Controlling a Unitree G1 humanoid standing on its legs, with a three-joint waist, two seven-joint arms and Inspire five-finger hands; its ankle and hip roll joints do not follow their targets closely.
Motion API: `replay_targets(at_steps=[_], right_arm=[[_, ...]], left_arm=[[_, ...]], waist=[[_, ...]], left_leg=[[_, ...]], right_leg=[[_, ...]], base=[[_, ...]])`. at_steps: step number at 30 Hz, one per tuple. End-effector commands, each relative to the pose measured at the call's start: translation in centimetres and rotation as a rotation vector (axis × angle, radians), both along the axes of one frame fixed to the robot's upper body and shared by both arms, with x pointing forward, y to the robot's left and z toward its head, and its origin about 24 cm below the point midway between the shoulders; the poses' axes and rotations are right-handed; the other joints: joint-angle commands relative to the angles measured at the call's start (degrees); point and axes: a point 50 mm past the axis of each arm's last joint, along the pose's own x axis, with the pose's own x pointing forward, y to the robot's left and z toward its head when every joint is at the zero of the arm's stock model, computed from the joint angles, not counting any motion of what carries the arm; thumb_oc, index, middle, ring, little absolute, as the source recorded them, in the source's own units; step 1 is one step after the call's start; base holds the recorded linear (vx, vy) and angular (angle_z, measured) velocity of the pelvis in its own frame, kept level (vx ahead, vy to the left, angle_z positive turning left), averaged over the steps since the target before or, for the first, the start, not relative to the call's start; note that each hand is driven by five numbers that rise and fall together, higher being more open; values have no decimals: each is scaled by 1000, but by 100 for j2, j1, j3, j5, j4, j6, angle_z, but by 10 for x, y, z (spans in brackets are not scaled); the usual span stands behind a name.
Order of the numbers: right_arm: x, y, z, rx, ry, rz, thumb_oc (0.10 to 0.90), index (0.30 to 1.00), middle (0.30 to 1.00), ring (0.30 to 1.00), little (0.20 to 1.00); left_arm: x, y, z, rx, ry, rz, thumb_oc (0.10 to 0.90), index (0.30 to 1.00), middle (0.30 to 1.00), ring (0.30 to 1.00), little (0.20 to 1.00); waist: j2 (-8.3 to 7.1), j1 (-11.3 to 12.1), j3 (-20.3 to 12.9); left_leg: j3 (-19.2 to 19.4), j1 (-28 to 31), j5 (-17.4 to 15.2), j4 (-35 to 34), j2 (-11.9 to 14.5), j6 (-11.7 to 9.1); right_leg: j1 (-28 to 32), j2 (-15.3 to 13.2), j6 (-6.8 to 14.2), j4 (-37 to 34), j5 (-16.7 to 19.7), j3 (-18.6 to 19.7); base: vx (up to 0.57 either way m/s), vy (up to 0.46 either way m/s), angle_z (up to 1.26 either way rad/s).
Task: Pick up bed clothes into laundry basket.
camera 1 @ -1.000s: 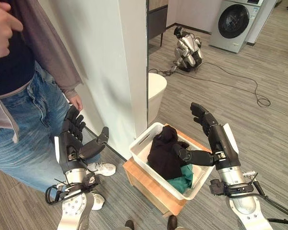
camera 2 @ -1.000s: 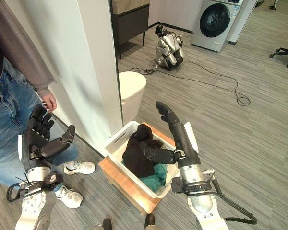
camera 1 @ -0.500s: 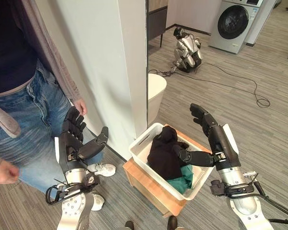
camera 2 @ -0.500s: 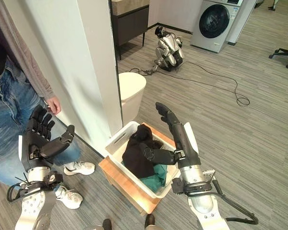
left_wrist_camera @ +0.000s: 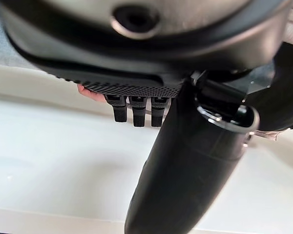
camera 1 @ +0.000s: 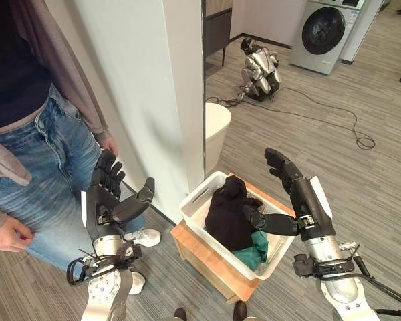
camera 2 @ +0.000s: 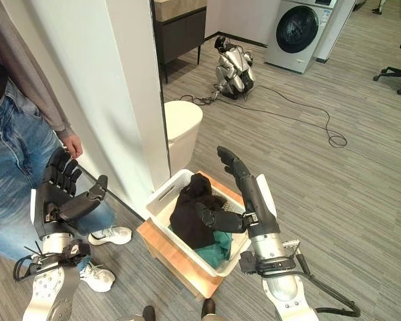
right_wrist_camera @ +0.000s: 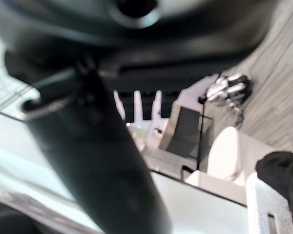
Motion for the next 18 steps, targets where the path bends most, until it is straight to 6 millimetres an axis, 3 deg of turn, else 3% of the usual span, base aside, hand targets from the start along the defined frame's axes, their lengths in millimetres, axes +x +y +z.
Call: replay_targets(at_steps=[1, 18], right_arm=[[-7, 13, 49, 41, -297, 90, 800, 900, 900, 900, 900], [-6, 8, 33, 111, -215, 35, 800, 900, 900, 900, 900]], left_arm=[[3, 2, 46, 79, -282, -56, 800, 900, 900, 900, 900], [7, 0, 45, 74, -270, -77, 800, 900, 900, 900, 900]], waist=[[-198, -36, -436], [-196, -129, -368]], left_leg=[[-9, -1, -396, 8, 207, -103], [51, 31, -449, 8, 189, -84]], right_leg=[[668, -612, 538, 245, -910, -198], [621, -629, 547, 248, -899, -120]], base=[[0, 0, 0], [4, 0, -3]])
